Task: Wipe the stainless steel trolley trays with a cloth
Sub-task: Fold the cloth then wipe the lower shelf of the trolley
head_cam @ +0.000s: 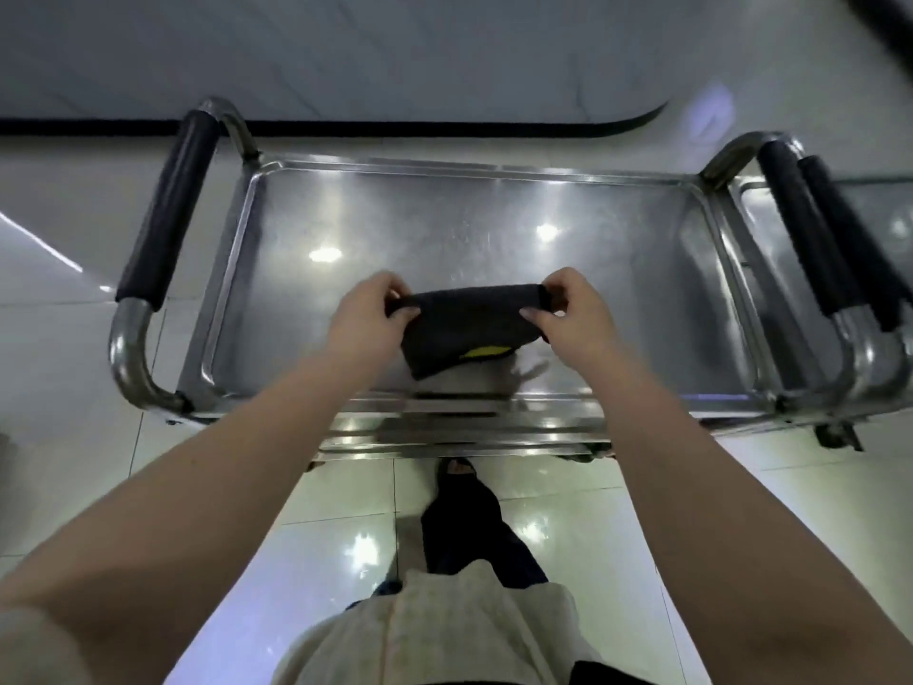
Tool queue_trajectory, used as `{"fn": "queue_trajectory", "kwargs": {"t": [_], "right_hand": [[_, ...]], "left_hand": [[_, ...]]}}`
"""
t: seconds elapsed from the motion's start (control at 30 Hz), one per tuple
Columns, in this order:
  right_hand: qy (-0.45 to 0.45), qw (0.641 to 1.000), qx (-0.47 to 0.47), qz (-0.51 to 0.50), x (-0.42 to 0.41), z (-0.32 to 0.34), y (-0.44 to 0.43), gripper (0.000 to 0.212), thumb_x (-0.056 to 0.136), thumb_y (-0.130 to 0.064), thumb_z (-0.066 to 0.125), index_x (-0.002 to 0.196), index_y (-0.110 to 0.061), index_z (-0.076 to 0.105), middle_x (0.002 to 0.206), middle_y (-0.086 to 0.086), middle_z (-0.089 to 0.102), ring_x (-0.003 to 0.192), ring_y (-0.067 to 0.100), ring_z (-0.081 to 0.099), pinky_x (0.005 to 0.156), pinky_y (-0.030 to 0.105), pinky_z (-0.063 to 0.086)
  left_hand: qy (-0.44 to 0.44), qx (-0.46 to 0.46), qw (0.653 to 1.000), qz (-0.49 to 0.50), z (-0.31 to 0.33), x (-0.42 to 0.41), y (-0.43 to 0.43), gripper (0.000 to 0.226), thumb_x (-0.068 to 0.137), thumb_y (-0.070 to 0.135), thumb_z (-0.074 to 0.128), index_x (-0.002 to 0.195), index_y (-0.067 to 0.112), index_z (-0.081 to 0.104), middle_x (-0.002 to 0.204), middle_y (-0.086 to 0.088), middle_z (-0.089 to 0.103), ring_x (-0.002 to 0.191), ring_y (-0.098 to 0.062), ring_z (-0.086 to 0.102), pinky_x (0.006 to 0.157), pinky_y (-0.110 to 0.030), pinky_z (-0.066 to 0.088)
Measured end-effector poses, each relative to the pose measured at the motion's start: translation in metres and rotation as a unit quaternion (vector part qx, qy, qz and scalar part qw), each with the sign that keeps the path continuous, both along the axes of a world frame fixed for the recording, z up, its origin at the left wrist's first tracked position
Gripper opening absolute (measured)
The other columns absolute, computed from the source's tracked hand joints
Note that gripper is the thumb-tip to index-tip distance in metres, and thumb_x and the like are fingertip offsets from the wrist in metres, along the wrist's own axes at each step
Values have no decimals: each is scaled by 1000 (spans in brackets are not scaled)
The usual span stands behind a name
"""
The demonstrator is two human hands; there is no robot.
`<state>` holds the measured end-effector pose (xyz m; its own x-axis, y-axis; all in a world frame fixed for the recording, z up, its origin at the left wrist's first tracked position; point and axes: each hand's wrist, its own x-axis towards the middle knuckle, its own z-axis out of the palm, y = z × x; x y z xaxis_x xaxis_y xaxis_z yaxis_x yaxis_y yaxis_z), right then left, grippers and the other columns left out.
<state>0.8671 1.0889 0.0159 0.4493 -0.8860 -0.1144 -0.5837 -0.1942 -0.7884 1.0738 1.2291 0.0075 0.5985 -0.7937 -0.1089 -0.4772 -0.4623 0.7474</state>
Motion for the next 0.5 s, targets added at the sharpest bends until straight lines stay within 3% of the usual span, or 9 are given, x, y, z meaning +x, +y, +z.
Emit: {"fn": "queue_trajectory", "kwargs": {"t": [0.03,0.17,0.27,0.4,0.5], "right_hand": [[-21,1000,-1,-14,-4,8,15,29,82,-15,76,93,-20,50,84,-12,55,75,10,54,65,18,44],[-115,992,-15,-59,-24,29,76,28,84,-14,73,90,-26,49,88,-14,56,76,-8,55,65,4,41],[-170,979,28,-106,-46,30,110,26,86,-16,71,91,-32,51,94,-8,60,83,-5,59,68,10,47],[-196,961,84,-173,-85,3,141,23,88,-17,69,93,-31,53,100,3,67,91,12,65,77,27,53],[-160,958,96,-219,-116,-33,155,26,87,-14,69,90,-32,52,96,2,67,87,9,64,77,26,50]], "left_hand": [[-15,-21,1000,-9,11,3,5,15,87,18,68,88,27,56,84,8,58,78,-12,55,62,-14,34],[-19,-103,994,-30,46,-2,33,17,84,12,67,90,27,61,92,11,60,85,-7,54,69,-7,35],[19,-131,991,-31,53,-21,58,19,82,16,70,91,31,64,90,19,63,85,2,56,71,-8,39],[76,-104,989,-73,27,-58,87,25,82,15,74,84,37,63,82,23,65,77,9,58,66,-8,43],[118,-40,987,-99,-15,-91,101,28,82,17,74,77,42,64,77,23,67,72,4,59,65,-13,47]]}}
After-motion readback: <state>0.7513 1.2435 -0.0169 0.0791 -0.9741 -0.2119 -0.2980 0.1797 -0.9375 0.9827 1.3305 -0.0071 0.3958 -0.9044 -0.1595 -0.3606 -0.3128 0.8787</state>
